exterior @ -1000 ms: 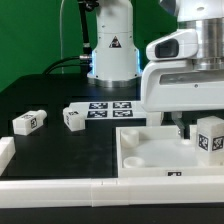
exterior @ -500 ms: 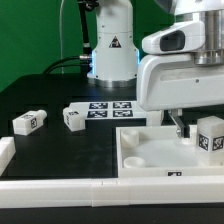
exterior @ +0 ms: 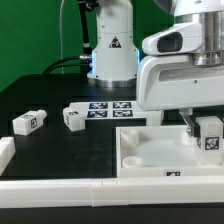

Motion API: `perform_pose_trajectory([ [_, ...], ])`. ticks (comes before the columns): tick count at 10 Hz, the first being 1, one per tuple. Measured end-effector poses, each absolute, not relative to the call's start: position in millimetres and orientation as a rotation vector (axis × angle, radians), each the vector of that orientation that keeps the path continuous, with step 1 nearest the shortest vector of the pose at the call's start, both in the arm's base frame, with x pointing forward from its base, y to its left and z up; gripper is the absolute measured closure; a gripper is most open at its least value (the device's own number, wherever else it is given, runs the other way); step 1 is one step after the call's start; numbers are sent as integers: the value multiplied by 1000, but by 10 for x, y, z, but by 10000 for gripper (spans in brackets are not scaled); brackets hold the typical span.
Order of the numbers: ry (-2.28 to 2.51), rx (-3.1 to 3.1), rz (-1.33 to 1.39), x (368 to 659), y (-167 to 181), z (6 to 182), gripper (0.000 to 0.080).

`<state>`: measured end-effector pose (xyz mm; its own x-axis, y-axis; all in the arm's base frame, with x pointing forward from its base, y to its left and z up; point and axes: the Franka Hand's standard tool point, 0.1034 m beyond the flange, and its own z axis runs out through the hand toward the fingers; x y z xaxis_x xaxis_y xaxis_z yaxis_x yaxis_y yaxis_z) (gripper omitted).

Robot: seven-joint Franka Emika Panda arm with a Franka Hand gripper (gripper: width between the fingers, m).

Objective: Assemble one leg

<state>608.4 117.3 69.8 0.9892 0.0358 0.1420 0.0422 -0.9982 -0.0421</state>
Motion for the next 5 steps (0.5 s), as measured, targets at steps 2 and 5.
perform_pose_trajectory([
  [2,399,-3040,-230,6072,1190,695,508],
  [5,1057,-2861,-218,6072,1177,697,508],
])
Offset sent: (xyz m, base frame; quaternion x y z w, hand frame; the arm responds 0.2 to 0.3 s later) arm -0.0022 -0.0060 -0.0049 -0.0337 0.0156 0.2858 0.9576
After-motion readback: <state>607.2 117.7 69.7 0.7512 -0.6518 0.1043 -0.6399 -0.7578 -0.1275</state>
